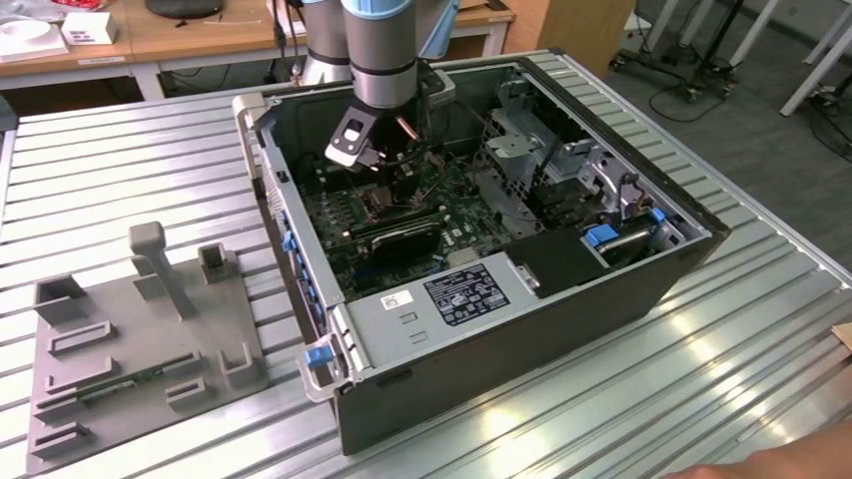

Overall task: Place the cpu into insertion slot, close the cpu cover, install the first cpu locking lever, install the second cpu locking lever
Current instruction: 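Place the cpu into insertion slot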

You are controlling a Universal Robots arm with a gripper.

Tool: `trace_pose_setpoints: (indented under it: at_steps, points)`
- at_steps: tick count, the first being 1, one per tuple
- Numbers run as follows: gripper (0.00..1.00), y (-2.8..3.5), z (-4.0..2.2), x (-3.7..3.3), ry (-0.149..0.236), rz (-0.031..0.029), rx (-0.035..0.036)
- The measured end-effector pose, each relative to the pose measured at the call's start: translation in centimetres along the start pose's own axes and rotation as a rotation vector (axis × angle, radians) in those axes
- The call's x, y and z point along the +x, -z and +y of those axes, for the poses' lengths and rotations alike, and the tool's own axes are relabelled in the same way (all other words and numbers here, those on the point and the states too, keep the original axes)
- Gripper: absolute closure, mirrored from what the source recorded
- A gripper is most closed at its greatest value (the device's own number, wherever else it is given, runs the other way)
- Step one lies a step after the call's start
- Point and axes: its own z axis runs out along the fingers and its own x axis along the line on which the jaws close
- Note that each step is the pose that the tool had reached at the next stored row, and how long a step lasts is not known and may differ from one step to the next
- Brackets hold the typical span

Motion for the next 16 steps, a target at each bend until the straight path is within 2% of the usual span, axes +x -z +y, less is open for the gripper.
trace_pose_setpoints:
  at_steps: [16]
  points:
    - [0.46,-0.31,-0.08,0.00,0.000,-0.0005,0.0005]
